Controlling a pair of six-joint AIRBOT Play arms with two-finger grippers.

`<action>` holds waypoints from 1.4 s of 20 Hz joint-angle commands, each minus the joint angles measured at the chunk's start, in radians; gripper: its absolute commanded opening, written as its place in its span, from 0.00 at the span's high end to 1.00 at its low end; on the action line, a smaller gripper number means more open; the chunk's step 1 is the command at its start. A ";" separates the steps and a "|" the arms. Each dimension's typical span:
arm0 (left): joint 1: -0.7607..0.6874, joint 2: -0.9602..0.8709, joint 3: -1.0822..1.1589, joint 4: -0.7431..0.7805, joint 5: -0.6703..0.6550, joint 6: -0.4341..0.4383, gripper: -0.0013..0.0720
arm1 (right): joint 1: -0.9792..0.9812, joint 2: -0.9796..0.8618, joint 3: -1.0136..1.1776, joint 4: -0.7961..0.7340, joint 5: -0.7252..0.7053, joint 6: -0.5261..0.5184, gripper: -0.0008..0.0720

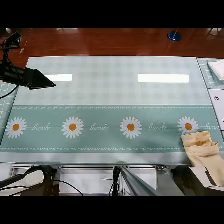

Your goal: Fold the shirts.

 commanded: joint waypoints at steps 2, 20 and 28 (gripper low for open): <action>0.000 -0.001 0.000 0.000 0.002 -0.010 0.54 | -0.017 -0.033 0.063 -0.001 -0.144 -0.027 0.41; -0.110 -0.014 0.003 0.061 0.389 -0.013 0.54 | 1.208 -0.528 0.985 1.179 -0.075 -0.283 0.54; -0.563 -0.049 0.035 0.952 0.611 -0.418 0.14 | 1.814 -0.568 0.995 0.255 0.145 -0.115 0.54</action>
